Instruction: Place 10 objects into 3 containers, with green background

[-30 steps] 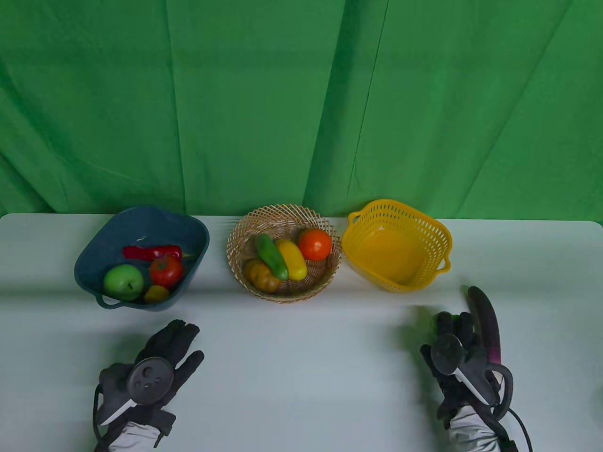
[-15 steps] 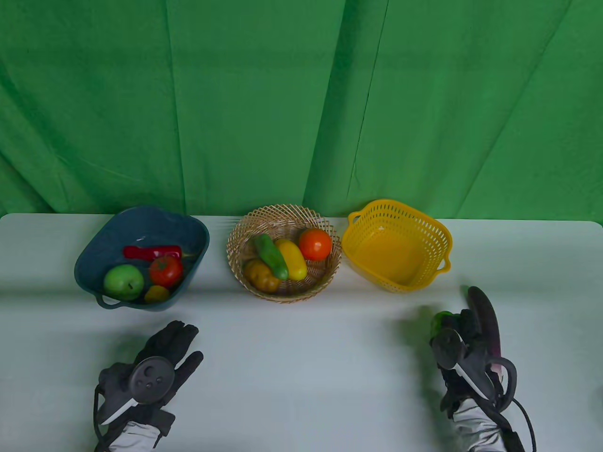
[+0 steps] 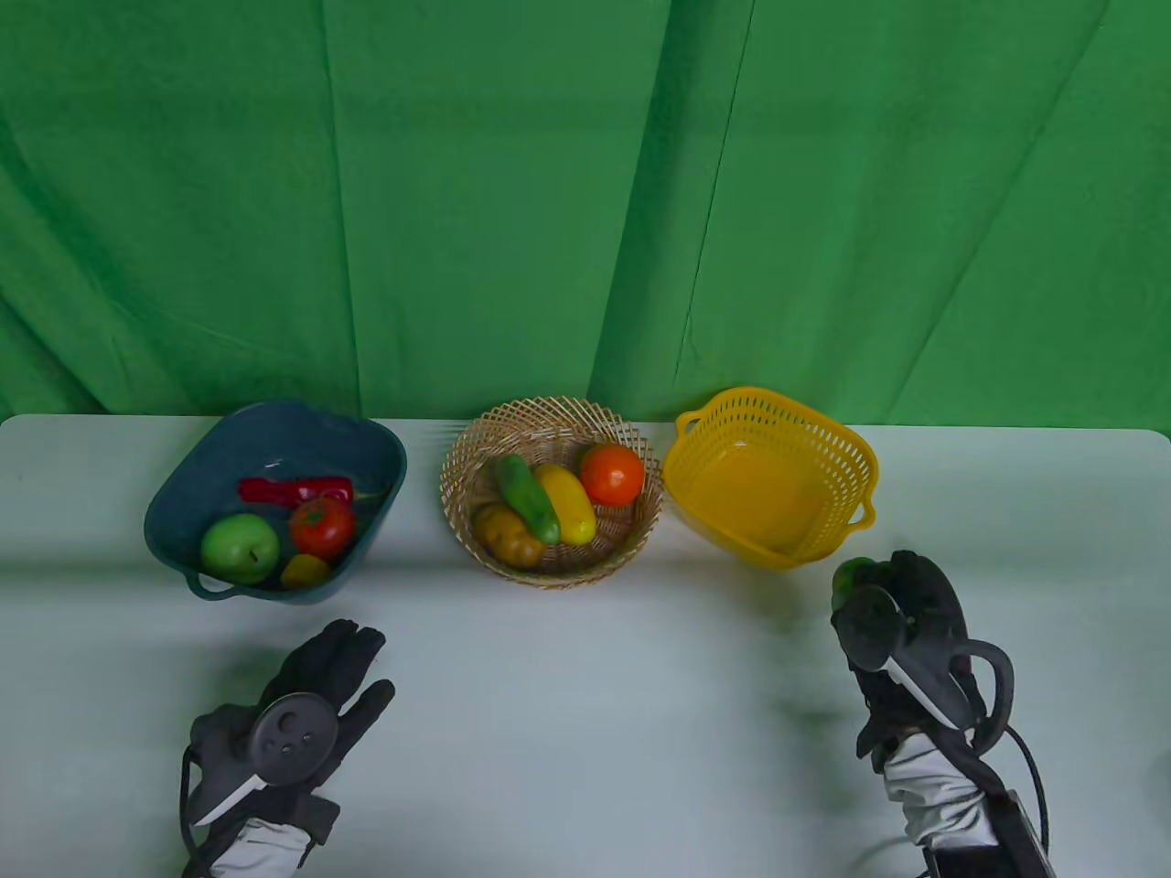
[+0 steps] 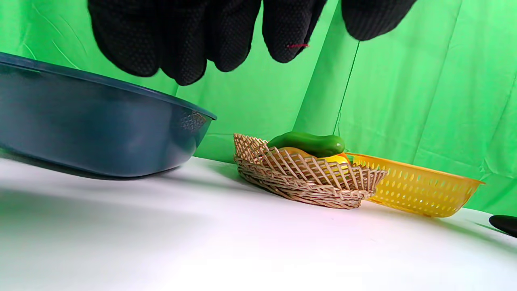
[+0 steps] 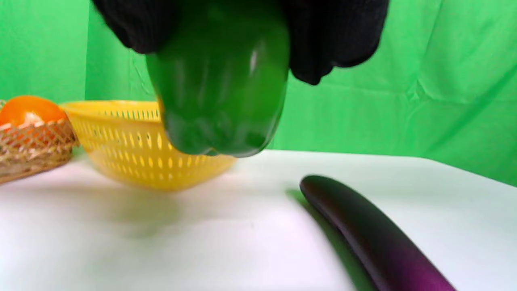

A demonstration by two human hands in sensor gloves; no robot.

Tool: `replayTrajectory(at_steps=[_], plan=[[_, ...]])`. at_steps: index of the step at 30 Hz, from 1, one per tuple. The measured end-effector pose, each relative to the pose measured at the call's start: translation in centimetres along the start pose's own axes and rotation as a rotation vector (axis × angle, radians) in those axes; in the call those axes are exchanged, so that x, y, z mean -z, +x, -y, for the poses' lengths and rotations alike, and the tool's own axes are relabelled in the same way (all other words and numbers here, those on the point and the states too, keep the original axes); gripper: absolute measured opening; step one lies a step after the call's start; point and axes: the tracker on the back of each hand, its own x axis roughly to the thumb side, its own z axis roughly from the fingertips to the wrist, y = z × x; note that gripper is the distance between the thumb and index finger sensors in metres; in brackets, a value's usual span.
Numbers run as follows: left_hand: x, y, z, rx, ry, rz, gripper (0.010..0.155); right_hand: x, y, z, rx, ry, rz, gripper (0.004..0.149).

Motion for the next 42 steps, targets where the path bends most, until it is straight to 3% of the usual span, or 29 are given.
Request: replayTrajectory(at_steps=[5, 11, 24, 32, 42], plan=[[0.0, 0.0, 0.0, 0.002, 0.005, -0.001, 0.064, 2.2, 1.7, 1.8, 0.011, -0.071, 0.004, 0.061], [0.0, -0.1, -0.1, 0.007, 0.009, -0.002, 0.064, 4.7, 3.8, 1.8, 0.041, -0.093, -0.003, 0.061], [0.0, -0.1, -0.2, 0.010, 0.017, -0.002, 0.064, 9.5, 8.0, -1.7, -0.024, -0.066, -0.061, 0.060], [0.1, -0.3, -0.3, 0.010, 0.022, -0.004, 0.064, 10.3, 9.0, -3.4, -0.077, -0.017, -0.068, 0.062], [0.1, -0.2, -0.4, 0.004, 0.032, 0.009, 0.064, 8.8, 7.7, -1.8, -0.037, -0.062, -0.056, 0.070]])
